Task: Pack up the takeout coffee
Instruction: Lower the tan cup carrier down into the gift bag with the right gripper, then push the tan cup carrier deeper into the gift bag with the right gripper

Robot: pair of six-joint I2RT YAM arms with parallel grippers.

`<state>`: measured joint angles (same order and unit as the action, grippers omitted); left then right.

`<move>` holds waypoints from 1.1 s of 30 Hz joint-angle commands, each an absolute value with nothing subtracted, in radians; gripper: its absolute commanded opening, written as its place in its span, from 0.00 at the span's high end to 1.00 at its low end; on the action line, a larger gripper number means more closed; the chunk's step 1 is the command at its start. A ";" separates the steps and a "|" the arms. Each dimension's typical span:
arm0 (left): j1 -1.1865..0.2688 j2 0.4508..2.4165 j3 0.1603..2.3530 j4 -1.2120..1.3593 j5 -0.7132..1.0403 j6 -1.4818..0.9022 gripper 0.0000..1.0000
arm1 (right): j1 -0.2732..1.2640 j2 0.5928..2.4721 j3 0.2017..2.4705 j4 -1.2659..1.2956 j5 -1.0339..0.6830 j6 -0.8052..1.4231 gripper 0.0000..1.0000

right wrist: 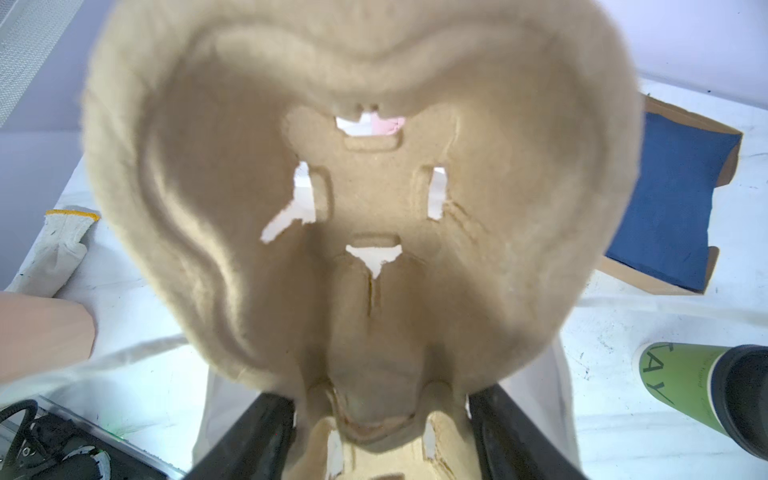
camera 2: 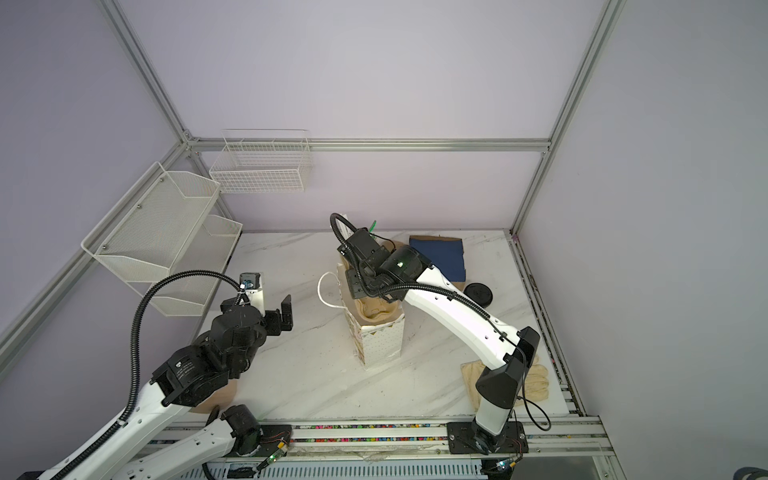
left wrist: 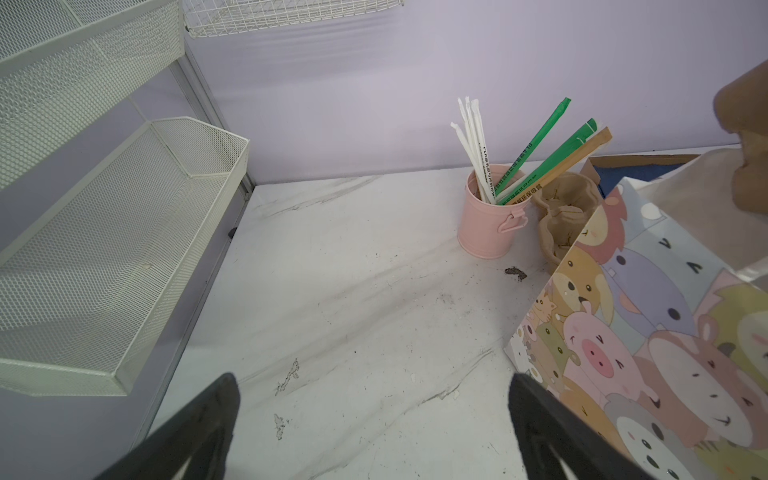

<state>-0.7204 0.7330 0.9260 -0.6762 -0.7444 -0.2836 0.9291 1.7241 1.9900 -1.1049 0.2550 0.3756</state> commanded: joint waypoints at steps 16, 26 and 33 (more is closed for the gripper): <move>-0.715 0.722 0.917 -0.665 -0.752 -0.266 0.00 | 0.924 1.686 1.914 -1.158 0.205 0.353 0.32; -0.713 0.726 0.917 -0.665 -0.751 -0.266 0.00 | 0.924 1.677 1.805 -1.123 0.175 0.350 0.33; -0.709 0.736 0.920 -0.666 -0.749 -0.264 0.00 | 0.924 1.682 1.761 -1.116 0.174 0.349 0.33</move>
